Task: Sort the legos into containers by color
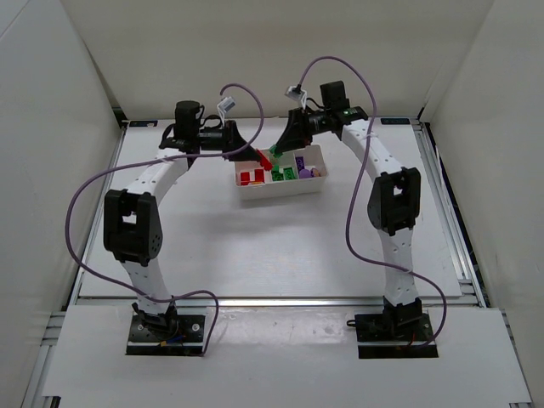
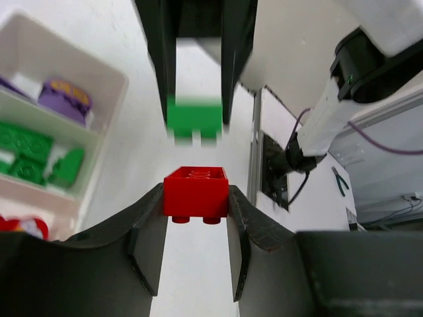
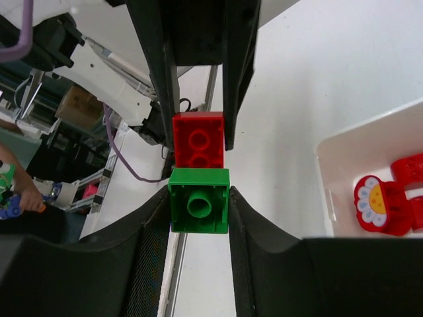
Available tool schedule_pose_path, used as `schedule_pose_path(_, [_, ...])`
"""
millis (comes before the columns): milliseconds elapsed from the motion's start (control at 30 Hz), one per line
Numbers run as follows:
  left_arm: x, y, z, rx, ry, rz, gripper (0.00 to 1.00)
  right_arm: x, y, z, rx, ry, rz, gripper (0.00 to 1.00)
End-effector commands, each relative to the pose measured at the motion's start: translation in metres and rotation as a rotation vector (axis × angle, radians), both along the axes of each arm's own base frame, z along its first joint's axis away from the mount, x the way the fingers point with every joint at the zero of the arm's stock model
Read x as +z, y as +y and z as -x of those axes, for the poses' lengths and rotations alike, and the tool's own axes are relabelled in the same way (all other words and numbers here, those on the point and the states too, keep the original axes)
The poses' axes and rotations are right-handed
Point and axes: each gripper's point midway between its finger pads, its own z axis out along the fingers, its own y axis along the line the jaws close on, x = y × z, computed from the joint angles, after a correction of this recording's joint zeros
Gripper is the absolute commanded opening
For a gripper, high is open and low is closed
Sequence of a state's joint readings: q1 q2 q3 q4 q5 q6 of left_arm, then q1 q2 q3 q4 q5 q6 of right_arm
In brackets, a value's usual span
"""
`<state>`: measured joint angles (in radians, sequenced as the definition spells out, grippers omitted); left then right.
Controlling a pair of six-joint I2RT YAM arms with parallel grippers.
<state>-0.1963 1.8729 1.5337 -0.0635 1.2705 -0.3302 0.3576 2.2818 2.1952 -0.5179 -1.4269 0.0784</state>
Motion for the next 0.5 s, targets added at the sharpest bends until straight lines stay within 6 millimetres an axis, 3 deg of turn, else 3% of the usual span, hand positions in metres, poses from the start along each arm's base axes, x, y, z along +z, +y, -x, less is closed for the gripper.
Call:
schedule_pose_path(0, [0.013,0.015,0.03,0.0,-0.025,-0.023,0.28,0.029,-0.033,-0.018,-0.073,-0.078,-0.029,0.0])
schedule_pose_path(200, [0.002,0.031,0.046,0.038,-0.009,-0.067,0.27,0.031,-0.056,-0.029,-0.131,-0.087,-0.021,0.0])
schedule_pose_path(267, [-0.003,0.034,0.04,0.081,-0.032,-0.102,0.27,0.028,-0.057,-0.029,-0.137,-0.084,-0.015,0.0])
schedule_pose_path(367, [-0.016,0.041,0.012,0.21,-0.078,-0.211,0.3,0.024,-0.058,-0.027,-0.145,-0.108,-0.008,0.0])
schedule_pose_path(433, [-0.036,0.046,-0.007,0.31,-0.079,-0.328,0.31,0.024,-0.06,-0.026,-0.158,-0.127,0.004,0.0])
schedule_pose_path(467, [-0.033,0.048,-0.02,0.342,-0.137,-0.371,0.31,0.02,-0.06,-0.027,-0.174,-0.129,0.021,0.0])
